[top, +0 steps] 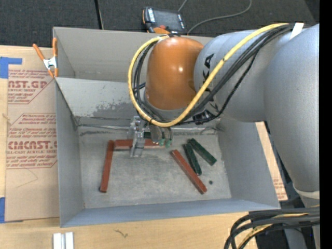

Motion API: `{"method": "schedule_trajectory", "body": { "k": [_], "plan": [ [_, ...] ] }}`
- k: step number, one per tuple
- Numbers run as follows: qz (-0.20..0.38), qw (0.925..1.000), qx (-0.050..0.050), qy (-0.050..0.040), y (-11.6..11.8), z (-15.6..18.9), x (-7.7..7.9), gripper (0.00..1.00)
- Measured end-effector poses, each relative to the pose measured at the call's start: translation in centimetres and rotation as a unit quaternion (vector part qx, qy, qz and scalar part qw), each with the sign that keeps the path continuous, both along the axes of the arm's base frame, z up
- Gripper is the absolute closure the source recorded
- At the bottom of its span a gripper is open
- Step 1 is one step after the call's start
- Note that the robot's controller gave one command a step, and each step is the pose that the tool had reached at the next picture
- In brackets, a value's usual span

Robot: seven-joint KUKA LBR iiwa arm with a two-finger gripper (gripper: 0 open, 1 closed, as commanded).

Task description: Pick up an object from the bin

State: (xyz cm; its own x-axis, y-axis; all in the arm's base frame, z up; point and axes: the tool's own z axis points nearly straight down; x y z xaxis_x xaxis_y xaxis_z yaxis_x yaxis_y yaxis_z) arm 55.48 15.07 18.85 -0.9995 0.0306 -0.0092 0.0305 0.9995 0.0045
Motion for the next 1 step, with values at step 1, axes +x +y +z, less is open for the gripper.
{"method": "schedule_trajectory", "body": {
  "k": [1],
  "plan": [
    [0.036,0.9993,-0.001,-0.0012,0.18,11.66,-0.67,1.0]
  ]
}}
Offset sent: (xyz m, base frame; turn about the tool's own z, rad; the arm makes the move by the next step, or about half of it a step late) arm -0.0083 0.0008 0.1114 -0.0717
